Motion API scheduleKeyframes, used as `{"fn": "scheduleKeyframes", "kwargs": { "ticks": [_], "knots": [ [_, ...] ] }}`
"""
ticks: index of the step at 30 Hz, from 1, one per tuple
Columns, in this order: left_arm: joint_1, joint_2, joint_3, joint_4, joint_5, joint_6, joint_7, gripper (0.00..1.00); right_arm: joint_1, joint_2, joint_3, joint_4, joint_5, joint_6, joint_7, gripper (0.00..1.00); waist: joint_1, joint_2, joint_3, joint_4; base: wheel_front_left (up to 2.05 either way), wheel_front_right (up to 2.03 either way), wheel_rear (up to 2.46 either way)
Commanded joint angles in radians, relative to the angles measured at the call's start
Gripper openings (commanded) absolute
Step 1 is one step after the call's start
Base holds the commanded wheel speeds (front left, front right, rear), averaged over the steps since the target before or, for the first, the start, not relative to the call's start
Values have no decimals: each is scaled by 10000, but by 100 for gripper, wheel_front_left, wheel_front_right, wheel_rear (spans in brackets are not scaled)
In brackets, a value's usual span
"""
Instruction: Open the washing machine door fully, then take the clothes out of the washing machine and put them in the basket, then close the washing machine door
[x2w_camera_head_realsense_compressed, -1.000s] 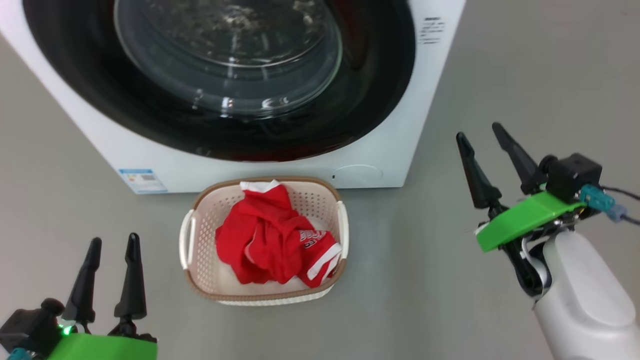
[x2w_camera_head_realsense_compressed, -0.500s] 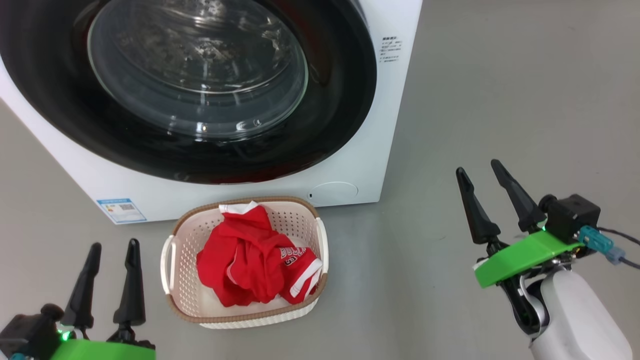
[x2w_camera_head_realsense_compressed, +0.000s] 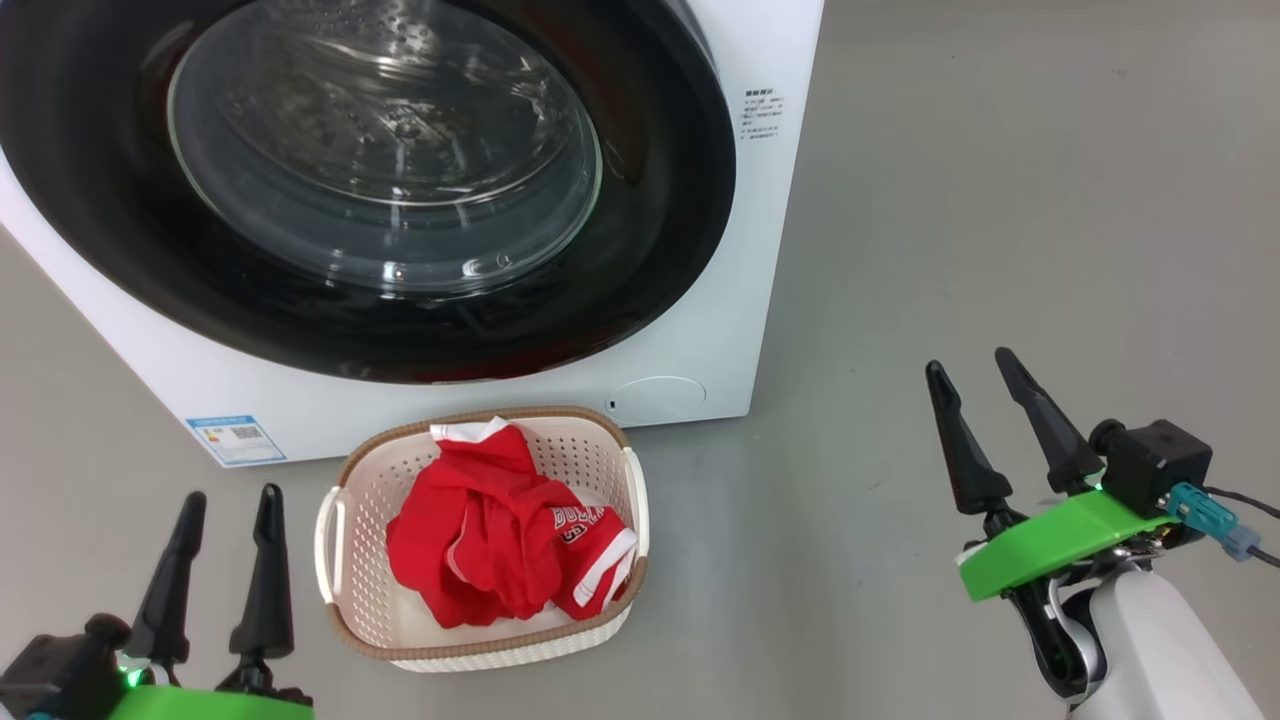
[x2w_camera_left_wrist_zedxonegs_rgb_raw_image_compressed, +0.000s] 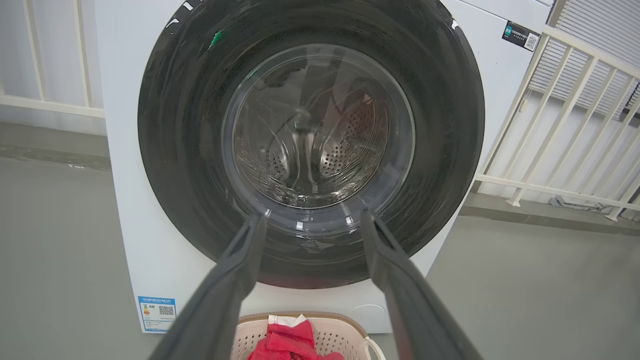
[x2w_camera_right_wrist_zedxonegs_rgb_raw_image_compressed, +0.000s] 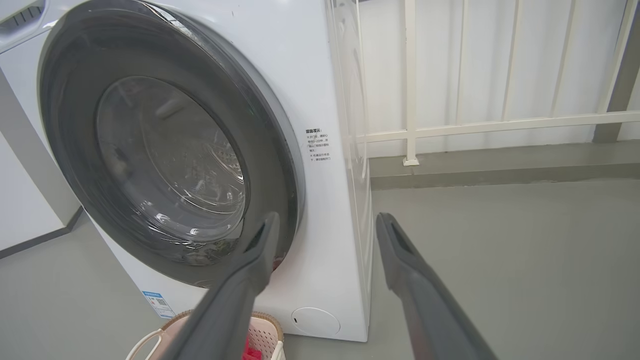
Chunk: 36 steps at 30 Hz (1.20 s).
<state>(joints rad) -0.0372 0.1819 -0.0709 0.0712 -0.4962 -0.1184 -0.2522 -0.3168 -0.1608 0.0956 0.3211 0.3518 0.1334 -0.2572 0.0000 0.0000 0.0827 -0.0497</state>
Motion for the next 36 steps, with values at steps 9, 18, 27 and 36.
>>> {"fn": "scheduleKeyframes", "kwargs": {
  "ticks": [9,18,27,36],
  "knots": [
    [-94,283,245,-289,-49,132,-21,100,231,65,-24,-263,-296,-27,-46,100,0,0,20,54,0,0,0],
    [-72,340,229,-297,-63,177,-27,100,306,98,-75,-254,-357,-27,-46,100,0,0,-35,56,0,0,0],
    [-32,344,193,-314,-90,220,-35,100,340,88,-81,-268,-372,-27,-46,100,0,0,-81,64,0,0,0],
    [-53,364,192,-318,-128,251,-44,100,309,91,-66,-247,-364,-27,-46,100,0,0,-61,77,0,0,0]
  ]
}}
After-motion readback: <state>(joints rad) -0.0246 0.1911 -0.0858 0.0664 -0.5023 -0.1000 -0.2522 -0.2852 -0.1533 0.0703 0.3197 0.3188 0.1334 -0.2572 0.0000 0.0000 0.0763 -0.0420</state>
